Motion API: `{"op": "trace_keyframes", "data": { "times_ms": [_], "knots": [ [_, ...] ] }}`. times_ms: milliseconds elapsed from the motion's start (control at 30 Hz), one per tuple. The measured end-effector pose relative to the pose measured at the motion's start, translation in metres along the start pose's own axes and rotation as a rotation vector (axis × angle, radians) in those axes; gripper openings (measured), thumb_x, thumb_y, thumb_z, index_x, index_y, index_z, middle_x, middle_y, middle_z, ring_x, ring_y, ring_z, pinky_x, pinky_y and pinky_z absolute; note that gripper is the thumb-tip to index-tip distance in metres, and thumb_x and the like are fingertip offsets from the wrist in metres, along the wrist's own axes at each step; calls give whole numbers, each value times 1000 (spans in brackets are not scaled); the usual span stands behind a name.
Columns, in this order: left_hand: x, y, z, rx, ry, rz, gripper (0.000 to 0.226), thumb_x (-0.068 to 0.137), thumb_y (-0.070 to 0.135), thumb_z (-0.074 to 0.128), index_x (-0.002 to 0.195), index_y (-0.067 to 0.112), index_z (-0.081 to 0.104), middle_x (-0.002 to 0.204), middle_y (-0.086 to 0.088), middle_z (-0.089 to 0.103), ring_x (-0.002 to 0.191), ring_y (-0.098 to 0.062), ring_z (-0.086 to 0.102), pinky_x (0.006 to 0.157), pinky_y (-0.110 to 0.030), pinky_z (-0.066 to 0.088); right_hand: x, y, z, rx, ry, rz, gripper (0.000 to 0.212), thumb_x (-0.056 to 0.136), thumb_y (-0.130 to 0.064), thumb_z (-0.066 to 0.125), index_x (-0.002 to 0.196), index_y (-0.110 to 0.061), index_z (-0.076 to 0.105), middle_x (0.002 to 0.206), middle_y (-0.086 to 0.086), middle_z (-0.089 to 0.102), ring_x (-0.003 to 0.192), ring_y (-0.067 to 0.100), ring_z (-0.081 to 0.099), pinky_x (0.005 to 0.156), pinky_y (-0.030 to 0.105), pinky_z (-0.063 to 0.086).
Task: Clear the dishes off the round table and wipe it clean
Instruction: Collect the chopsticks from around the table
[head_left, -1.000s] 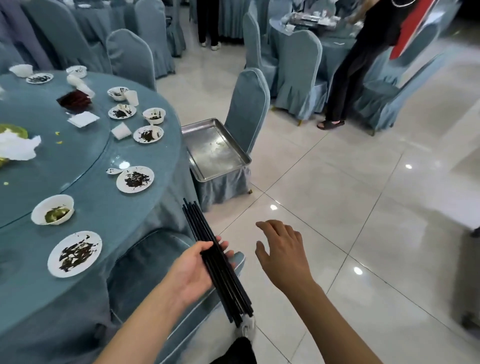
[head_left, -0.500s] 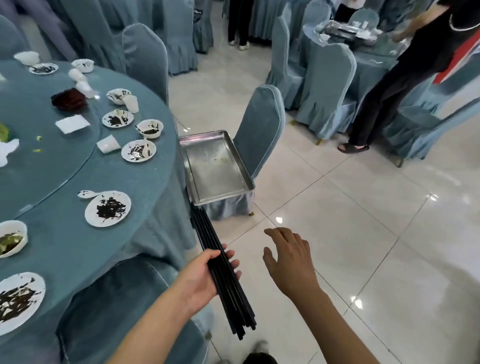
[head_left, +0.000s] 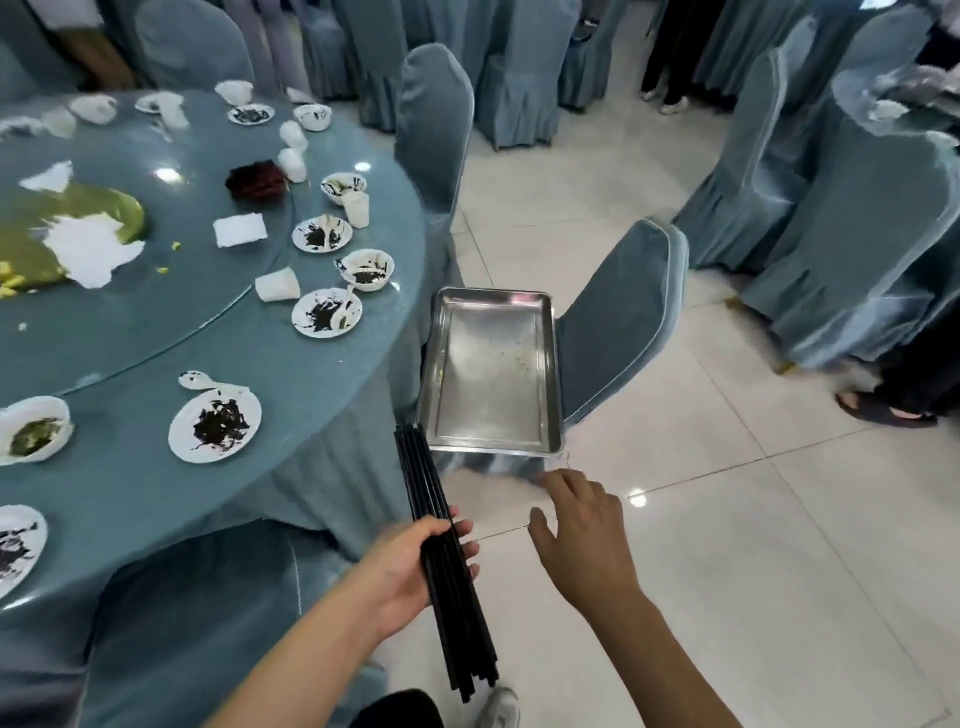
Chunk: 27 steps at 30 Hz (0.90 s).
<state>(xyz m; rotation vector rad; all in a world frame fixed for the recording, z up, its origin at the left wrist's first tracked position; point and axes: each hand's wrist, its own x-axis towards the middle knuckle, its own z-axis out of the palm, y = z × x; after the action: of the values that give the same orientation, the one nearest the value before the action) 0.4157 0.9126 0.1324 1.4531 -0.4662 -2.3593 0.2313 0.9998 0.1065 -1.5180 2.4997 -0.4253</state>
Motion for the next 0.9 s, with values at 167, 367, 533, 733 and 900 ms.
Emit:
{"op": "trace_keyframes", "data": {
  "times_ms": [167, 367, 533, 733, 900],
  "knots": [
    [38, 10, 28, -72, 62, 37, 17, 99, 0, 53, 114, 0, 61, 93, -16, 72, 82, -32, 67, 79, -48, 59, 69, 27, -3, 34, -77, -90, 35, 95, -31, 55, 130, -30, 54, 128, -5, 56, 114, 21, 54, 102, 40, 40],
    [96, 46, 56, -112, 148, 98, 13, 97, -5, 54, 109, -2, 60, 89, -18, 68, 73, -31, 68, 64, -42, 61, 165, 45, 9, 40, -139, -183, 36, 95, -32, 58, 132, -30, 55, 128, -6, 57, 116, 20, 52, 103, 40, 40],
    [162, 82, 70, -67, 200, 95, 23, 96, -9, 56, 118, -3, 56, 75, -16, 66, 67, -30, 65, 61, -42, 60, 247, 51, 26, 14, -207, -230, 35, 94, -29, 61, 129, -28, 59, 123, -4, 59, 109, 23, 56, 95, 42, 42],
    [260, 115, 78, 86, 281, 60, 22, 95, -7, 59, 116, -2, 56, 87, -17, 64, 68, -27, 63, 63, -40, 58, 335, 60, 56, -14, -325, -308, 37, 96, -32, 57, 133, -30, 55, 128, -5, 57, 115, 20, 54, 99, 39, 39],
    [360, 135, 80, 227, 351, 9, 19, 91, -2, 65, 108, -1, 57, 83, -21, 61, 63, -27, 63, 67, -42, 54, 397, 77, 101, -7, -425, -316, 39, 96, -33, 58, 135, -31, 55, 129, -5, 56, 119, 18, 53, 104, 40, 37]
  ]
}}
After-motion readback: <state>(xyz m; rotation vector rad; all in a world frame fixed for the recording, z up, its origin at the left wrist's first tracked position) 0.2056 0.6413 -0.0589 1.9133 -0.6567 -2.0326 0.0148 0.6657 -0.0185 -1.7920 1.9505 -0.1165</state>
